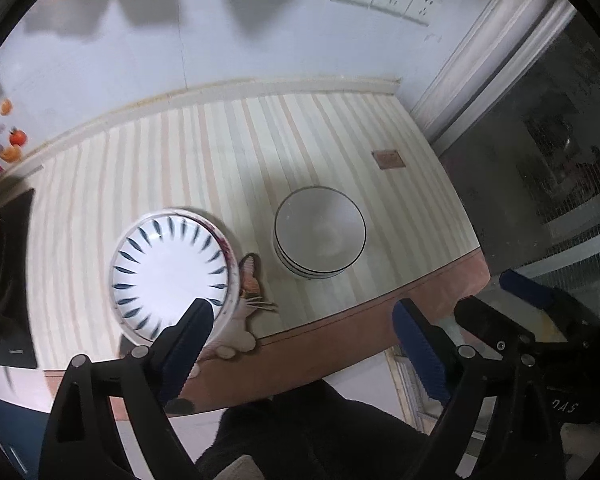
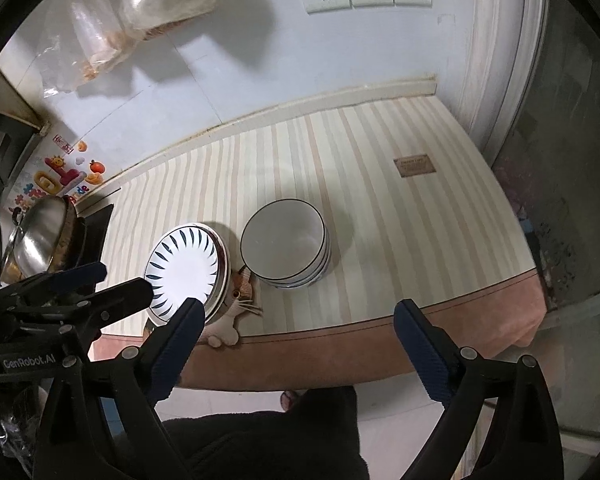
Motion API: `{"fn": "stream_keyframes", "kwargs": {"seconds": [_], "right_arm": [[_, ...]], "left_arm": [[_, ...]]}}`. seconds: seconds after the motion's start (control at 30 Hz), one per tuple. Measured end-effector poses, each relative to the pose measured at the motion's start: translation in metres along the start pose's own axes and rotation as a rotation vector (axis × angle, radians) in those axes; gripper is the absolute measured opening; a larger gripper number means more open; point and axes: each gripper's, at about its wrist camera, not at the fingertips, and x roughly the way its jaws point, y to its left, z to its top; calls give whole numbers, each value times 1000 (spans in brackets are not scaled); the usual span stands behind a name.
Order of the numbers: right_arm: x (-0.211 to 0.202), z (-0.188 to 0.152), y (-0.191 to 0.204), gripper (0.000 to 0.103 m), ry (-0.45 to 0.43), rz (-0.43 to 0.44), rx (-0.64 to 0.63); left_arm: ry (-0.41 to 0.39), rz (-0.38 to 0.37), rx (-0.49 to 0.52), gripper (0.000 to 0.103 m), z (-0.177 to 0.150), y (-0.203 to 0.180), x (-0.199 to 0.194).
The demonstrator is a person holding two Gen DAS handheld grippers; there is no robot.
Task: Organize plates and bowls
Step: 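Close both grippers on the bowl stack rim and lift it, then carry the bowl stack with both grippers over the plate stack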
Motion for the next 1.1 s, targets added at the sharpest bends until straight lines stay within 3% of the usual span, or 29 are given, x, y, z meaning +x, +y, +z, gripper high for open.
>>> {"fn": "stream_keyframes", "kwargs": {"seconds": [0.17,0.5,0.8,0.93,1.0,1.1], "right_arm": [[48,14,-32,98,55,125,101],[188,23,-83,98,259,414,351],[266,19,-89,98,378,548,412],[281,27,-85,96,385,544,379],[290,30,-84,93,401,543,380],[301,33,-80,79,421,541,373]], "left_arm": [[64,-55,-66,92,29,16,45],[302,-134,-218,90,87,50,170],[466,-181,-196,79,94,45,244],[503,-212,-170,68,91,42,262],[501,-242,-171,65,91,41,265],[484,-240,-135,65,92,38,263]]}}
